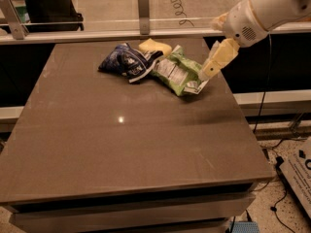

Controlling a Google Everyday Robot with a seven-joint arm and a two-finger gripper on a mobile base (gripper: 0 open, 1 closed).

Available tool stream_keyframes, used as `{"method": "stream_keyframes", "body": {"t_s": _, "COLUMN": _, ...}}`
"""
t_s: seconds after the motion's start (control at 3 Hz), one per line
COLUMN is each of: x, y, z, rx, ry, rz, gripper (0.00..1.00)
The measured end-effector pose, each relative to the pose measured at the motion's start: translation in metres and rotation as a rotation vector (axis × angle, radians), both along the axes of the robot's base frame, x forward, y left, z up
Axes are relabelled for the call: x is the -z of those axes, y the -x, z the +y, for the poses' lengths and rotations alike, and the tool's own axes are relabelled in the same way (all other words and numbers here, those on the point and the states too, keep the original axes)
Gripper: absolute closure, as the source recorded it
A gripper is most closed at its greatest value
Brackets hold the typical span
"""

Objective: Move green jalapeno chip bag near blue chip bag

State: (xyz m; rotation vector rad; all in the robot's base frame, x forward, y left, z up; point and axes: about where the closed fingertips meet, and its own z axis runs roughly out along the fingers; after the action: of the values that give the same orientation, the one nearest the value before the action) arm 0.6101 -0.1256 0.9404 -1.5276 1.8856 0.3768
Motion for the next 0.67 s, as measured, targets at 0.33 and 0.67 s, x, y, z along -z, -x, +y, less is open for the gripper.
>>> {"method": "stream_keyframes", "body": {"t_s": 0.33, "x": -0.018, "y": 0.026, "z": -0.028, "rx": -0.020, "ry": -0.027, "rz": -0.024, "gripper": 0.00}}
{"method": "stream_keyframes", "body": {"t_s": 0.67, "x": -0.024, "y": 0.057, "z": -0.066, "rx": -0.027, "ry": -0.044, "rz": -0.031, "gripper": 0.00}}
